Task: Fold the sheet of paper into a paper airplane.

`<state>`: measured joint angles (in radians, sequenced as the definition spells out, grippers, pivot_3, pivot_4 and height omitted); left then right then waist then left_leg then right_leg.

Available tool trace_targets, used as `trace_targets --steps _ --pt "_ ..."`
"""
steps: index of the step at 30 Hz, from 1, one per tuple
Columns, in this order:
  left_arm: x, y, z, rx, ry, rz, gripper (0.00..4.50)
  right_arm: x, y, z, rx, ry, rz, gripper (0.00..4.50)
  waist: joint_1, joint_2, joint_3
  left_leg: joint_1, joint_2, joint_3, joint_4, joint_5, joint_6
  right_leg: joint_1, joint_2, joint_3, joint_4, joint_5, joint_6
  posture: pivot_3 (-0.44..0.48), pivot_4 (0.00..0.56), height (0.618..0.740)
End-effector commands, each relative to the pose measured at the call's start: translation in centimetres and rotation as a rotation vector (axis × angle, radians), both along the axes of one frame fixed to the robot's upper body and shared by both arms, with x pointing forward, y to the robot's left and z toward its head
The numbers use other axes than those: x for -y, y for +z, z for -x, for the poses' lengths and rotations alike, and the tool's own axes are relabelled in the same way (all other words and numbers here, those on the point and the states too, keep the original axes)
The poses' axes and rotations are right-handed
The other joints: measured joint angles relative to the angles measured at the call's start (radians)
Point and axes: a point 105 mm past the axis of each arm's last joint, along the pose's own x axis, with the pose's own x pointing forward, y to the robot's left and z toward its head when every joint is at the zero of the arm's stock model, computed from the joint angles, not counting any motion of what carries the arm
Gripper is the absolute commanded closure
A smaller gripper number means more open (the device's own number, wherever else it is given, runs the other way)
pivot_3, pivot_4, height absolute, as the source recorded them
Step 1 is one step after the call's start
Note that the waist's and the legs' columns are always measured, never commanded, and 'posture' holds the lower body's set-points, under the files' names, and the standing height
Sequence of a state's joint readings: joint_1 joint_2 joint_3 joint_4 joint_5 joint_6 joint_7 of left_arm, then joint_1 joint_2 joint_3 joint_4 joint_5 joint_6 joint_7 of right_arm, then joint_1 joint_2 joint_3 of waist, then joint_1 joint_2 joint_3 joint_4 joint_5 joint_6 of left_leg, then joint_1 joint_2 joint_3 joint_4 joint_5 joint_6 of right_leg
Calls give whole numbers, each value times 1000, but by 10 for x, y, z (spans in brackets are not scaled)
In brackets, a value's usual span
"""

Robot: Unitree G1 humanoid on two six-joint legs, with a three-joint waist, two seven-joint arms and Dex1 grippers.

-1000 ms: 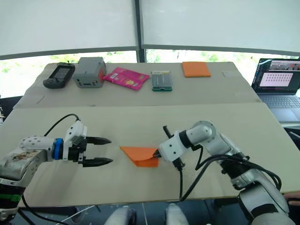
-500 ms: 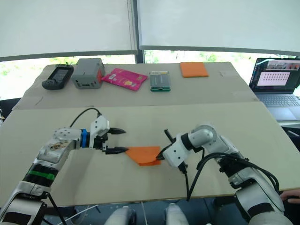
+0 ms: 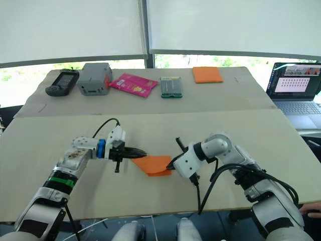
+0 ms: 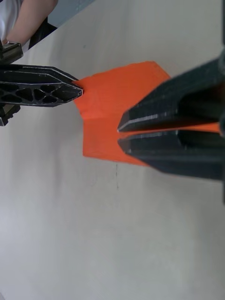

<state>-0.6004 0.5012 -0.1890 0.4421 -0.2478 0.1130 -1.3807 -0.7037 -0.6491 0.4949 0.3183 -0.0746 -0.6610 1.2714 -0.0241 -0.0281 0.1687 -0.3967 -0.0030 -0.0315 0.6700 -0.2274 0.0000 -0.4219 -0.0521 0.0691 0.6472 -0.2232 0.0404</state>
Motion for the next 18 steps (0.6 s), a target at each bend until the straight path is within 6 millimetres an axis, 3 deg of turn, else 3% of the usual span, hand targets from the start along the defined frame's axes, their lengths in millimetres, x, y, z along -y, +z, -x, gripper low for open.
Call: trace_targets --steps 1,10,16,18 --pt "0 -4 -4 27 18 -21 4472 0 14 -2 30 -16 -42 4500 0 0 0 0 0 0 0 0 0 0 0 0 0 0 0 0 150 740" --pt "-5 -35 -1 8 17 -124 4472 3 12 3 9 -37 -53 4500 3 0 0 0 0 0 1 0 0 0 0 0 0 0 0 0 150 740" --pt "-6 -39 -3 2 34 -119 4472 3 13 10 -30 -92 -114 4500 7 0 0 1 0 0 3 0 0 2 0 0 0 0 0 0 150 740" --pt "-6 -38 -3 -1 35 -111 4500 3 17 9 -27 -125 -158 3894 7 0 0 0 0 0 5 0 0 2 1 0 0 0 1 0 150 740"
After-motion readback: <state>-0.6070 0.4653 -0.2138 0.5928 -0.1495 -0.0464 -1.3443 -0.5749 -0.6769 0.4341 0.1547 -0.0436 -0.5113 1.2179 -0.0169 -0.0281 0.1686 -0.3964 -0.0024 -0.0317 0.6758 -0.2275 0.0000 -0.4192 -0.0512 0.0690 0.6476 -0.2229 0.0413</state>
